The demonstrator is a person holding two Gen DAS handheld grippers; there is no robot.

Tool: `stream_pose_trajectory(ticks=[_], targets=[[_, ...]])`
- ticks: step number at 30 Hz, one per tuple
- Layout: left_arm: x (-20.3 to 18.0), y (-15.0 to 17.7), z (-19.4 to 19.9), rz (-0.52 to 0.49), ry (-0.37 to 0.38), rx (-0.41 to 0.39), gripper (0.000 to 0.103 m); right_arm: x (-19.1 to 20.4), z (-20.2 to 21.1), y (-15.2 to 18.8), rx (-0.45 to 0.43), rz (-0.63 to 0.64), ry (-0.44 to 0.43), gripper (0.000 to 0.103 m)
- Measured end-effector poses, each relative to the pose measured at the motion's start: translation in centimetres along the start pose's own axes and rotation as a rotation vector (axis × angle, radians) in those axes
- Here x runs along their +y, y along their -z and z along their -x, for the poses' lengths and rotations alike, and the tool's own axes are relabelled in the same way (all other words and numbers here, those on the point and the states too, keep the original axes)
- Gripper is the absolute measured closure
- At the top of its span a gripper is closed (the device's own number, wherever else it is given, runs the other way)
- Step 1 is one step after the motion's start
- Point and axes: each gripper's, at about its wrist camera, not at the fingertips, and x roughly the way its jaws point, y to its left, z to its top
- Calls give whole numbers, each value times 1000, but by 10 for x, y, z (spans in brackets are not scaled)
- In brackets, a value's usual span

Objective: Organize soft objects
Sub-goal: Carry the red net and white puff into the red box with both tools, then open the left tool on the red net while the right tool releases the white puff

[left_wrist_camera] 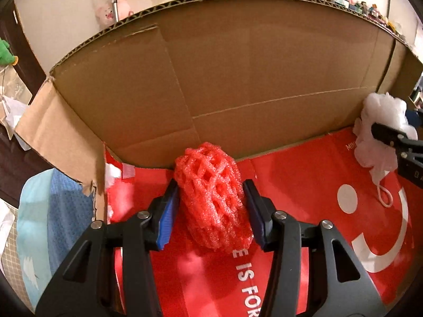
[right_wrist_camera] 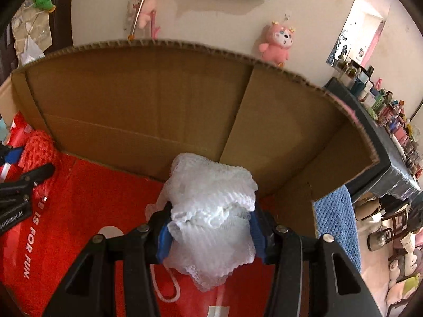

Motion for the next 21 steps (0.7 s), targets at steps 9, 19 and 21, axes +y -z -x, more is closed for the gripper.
stream_pose_trajectory(ticks=[9, 19, 21], targets=[[-3, 1, 6, -6, 10, -4, 53, 4, -2, 2, 17, 4, -5, 45], [-3, -4, -5, 11, 31, -14, 45, 5, -4, -5, 15, 13, 4, 40], [-3, -4, -4, 16, 34, -16, 43, 6, -4, -4, 14, 14, 9, 36]])
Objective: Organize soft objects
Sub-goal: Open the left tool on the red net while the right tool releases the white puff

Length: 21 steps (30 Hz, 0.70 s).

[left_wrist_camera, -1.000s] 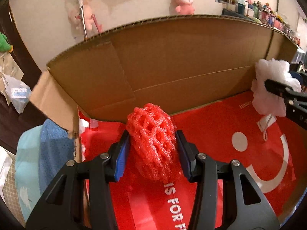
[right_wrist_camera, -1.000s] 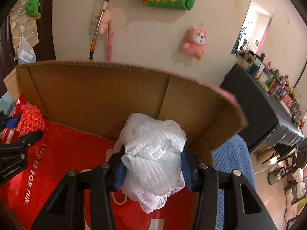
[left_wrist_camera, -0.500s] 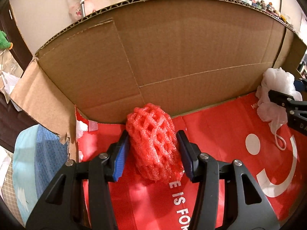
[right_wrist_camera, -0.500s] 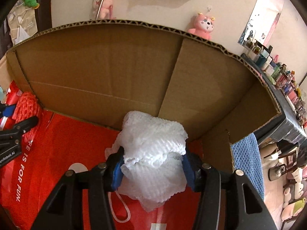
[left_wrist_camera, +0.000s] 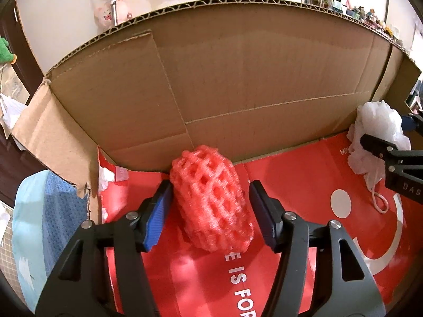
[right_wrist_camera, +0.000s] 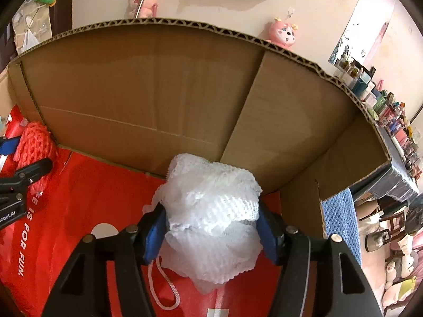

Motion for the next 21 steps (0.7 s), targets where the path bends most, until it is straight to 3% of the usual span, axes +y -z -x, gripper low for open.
stream_pose_trajectory(ticks=[7, 10, 21], targets=[[-6, -4, 11, 14, 16, -29, 33, -6, 2, -1, -6, -30, -6, 27], [-5, -4, 17, 12, -8, -64, 19, -9, 2, -3, -7, -32, -9, 24], [13, 1, 32, 67, 5, -112, 19, -13, 17, -4, -61, -52, 4, 12]])
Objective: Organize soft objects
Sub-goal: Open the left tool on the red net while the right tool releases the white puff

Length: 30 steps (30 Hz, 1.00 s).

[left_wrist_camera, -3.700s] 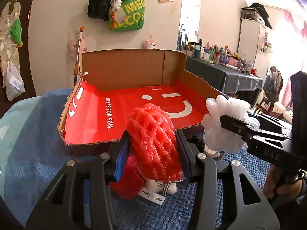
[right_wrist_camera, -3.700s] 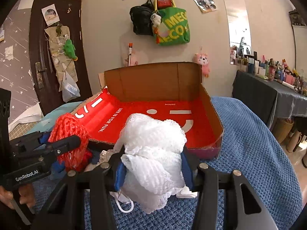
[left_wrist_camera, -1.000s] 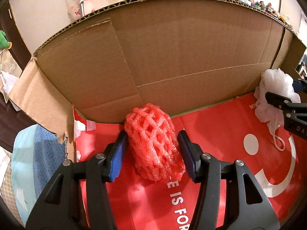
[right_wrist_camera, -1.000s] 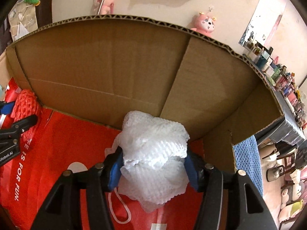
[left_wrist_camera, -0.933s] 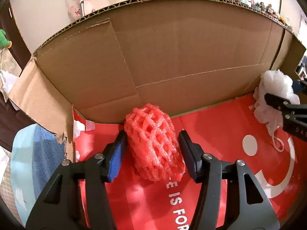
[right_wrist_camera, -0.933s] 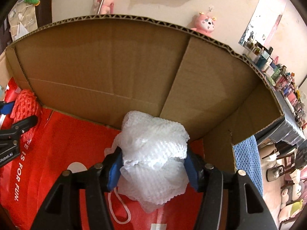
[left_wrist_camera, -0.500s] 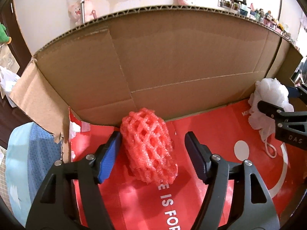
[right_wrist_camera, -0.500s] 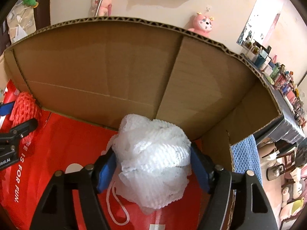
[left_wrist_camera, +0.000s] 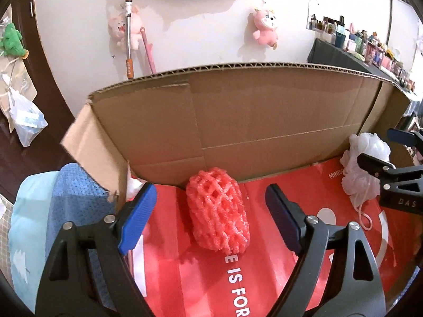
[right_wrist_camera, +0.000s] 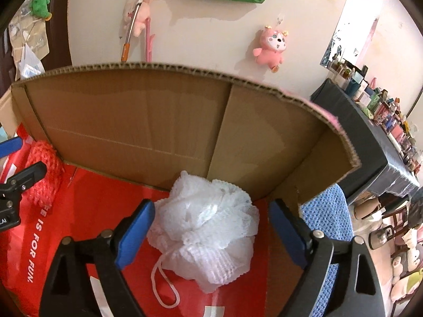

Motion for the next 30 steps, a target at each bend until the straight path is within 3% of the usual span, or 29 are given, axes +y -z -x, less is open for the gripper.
stream_pose_trajectory(ticks=[13, 16, 19, 30], targets=[[1, 4, 52, 44, 18, -103, 19, -1, 45, -3, -110, -5, 18, 3], [-2, 7, 70, 47, 11, -139, 14, -2, 64, -2, -151, -11, 19, 0], [-5, 11, 92, 55, 1, -193, 8, -4, 82, 0, -190, -17, 17, 0], [-21, 40, 180, 38, -28, -400, 4, -17, 153, 37, -333, -85, -37, 0]])
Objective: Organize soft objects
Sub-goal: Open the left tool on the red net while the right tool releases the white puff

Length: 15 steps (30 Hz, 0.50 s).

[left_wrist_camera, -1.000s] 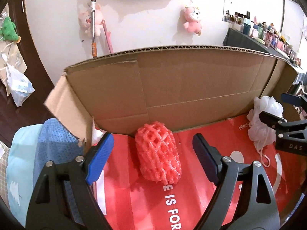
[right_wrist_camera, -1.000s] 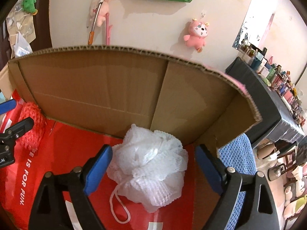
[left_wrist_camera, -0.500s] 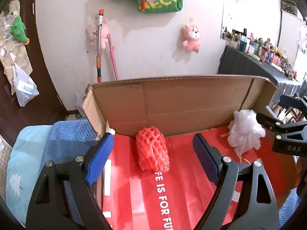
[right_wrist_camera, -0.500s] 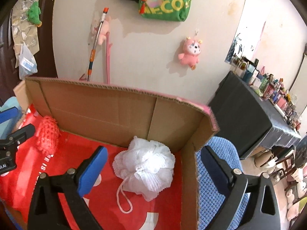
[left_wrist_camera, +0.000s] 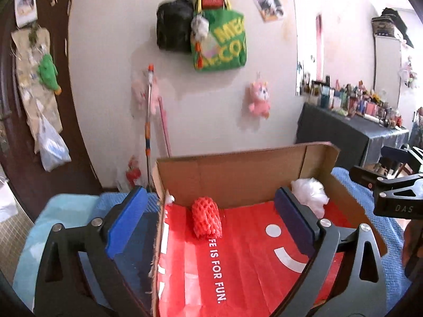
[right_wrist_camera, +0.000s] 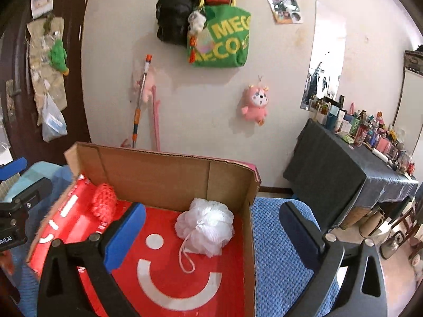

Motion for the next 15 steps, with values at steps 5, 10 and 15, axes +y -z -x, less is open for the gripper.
stream_pose_trajectory(ticks=[5, 10, 15], targets=[[-1, 5, 41, 22, 19, -75, 3, -2, 41, 14, -69, -2, -2, 0], [-1, 18, 83, 36, 9, -160, 2, -3, 81, 33, -146, 0, -3, 0], [-6, 41, 129, 11, -12, -251, 0, 1, 117, 55, -196, 5, -36, 0]])
